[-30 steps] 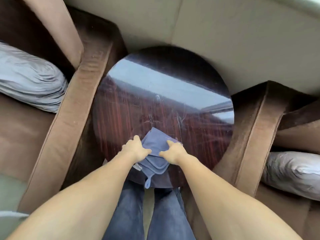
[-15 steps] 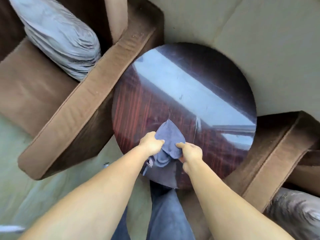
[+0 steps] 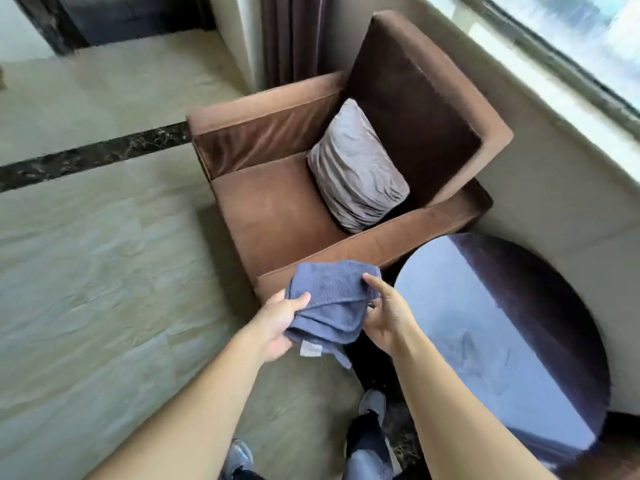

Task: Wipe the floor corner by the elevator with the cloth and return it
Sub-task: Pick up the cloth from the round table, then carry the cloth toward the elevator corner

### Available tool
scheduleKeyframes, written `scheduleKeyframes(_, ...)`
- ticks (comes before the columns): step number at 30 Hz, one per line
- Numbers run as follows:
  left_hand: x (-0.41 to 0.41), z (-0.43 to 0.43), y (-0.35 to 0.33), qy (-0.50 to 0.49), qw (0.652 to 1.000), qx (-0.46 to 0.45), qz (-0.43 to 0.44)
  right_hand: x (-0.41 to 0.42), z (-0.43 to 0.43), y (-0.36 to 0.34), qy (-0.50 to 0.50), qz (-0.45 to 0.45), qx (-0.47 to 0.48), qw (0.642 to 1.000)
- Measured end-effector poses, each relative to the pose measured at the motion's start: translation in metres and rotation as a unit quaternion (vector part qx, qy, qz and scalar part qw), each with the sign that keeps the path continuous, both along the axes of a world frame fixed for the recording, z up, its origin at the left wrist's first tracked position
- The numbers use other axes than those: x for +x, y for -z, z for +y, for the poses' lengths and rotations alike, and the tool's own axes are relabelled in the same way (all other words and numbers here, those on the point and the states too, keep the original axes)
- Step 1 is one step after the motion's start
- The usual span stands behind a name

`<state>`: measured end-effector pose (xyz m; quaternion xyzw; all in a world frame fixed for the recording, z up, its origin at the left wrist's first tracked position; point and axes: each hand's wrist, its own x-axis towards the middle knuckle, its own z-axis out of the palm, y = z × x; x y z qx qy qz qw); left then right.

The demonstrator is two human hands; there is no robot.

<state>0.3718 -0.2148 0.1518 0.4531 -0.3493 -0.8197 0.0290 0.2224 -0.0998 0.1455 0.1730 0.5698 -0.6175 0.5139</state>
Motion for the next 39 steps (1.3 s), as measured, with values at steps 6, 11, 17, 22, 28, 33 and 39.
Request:
scheduleKeyframes(6, 0.182, -0.106, -0.057, -0.133, 0.988, -0.057, 0.051, 0.169, -0.146, -0.057, -0.101, 0.055, -0.106, 0.988)
scheduleKeyframes(11, 0.235, -0.158, -0.076, -0.148, 0.983, -0.062, 0.085, 0.211, -0.214, -0.074, -0.122, 0.095, -0.132, 0.979)
scheduleKeyframes(17, 0.223, -0.261, -0.074, -0.171, 0.977, -0.064, 0.106, 0.197, -0.319, -0.075, -0.158, 0.109, -0.152, 0.97)
scheduleKeyframes(22, 0.187, -0.358, -0.067, -0.185, 0.976, -0.059, 0.097, 0.169, -0.412, -0.056, -0.174, 0.085, -0.157, 0.968)
scheduleKeyframes(28, 0.133, -0.502, -0.075, -0.152, 0.984, -0.03, 0.09, 0.112, -0.55, -0.055, -0.178, 0.081, -0.11, 0.974)
scheduleKeyframes(33, 0.091, -0.614, -0.076, -0.152, 0.985, -0.026, 0.083, 0.068, -0.664, -0.064, -0.152, 0.091, -0.103, 0.979)
scheduleKeyframes(39, 0.04, -0.77, -0.047, -0.132, 0.988, -0.036, 0.077, 0.025, -0.815, -0.046, -0.124, 0.107, -0.082, 0.983)
